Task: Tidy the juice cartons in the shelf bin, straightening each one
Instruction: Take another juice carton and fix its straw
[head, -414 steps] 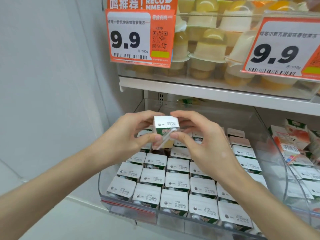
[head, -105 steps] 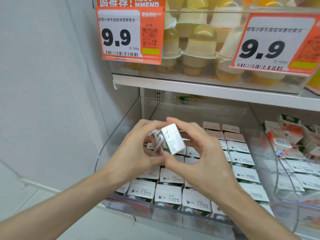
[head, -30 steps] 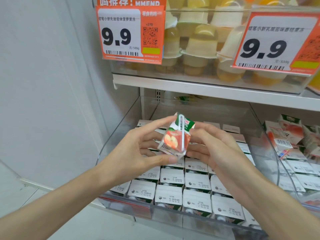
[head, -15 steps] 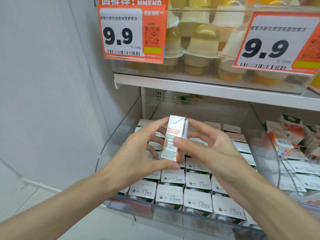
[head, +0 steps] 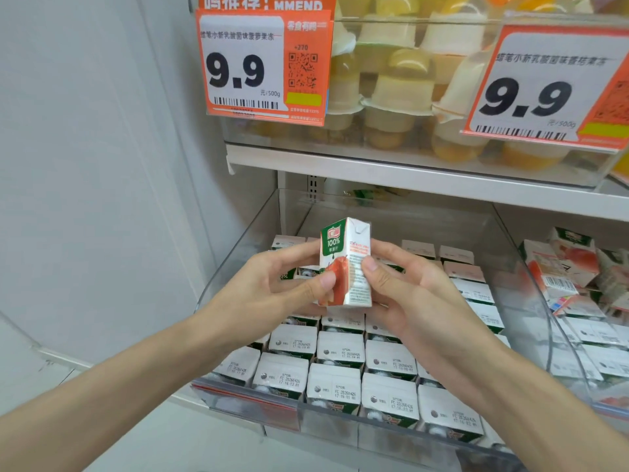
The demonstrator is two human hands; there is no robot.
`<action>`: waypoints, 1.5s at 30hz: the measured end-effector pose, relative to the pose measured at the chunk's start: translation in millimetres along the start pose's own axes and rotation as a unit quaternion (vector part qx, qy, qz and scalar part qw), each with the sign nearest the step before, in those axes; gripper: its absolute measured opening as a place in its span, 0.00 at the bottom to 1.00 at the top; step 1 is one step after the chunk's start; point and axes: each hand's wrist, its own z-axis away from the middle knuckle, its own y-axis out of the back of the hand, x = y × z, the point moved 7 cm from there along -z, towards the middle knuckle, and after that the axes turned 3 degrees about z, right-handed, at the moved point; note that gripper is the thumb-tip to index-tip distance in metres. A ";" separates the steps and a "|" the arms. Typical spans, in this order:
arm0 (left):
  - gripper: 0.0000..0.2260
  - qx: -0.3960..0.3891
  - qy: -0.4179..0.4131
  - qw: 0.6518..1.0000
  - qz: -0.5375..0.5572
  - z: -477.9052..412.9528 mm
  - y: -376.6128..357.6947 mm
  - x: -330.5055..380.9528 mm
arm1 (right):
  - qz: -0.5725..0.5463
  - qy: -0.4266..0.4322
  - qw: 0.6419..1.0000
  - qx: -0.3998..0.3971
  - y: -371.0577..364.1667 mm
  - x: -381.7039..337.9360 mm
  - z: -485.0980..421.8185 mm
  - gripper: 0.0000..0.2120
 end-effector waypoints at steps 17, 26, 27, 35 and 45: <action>0.24 0.027 -0.040 0.997 -0.057 4.9 -0.1 7.1 | 0.388 0.293 0.868 0.101 -1.3 -19.8 8.7 0.32; 0.20 0.069 -0.118 0.970 -0.202 2.6 17.6 17.8 | 0.428 0.263 0.864 0.015 -6.5 -21.8 1.4 0.26; 0.20 0.065 -0.114 0.968 -0.213 3.5 20.2 20.0 | 0.429 0.265 0.863 0.015 -7.3 -23.2 0.8 0.24; 0.23 0.159 -0.153 0.916 -0.336 29.0 66.5 29.8 | 0.411 0.269 0.870 0.043 -30.7 -18.3 -21.3 0.17; 0.08 0.107 -0.195 0.853 -0.473 64.5 61.0 12.4 | 0.404 0.225 0.884 0.068 -41.2 -16.7 -51.4 0.15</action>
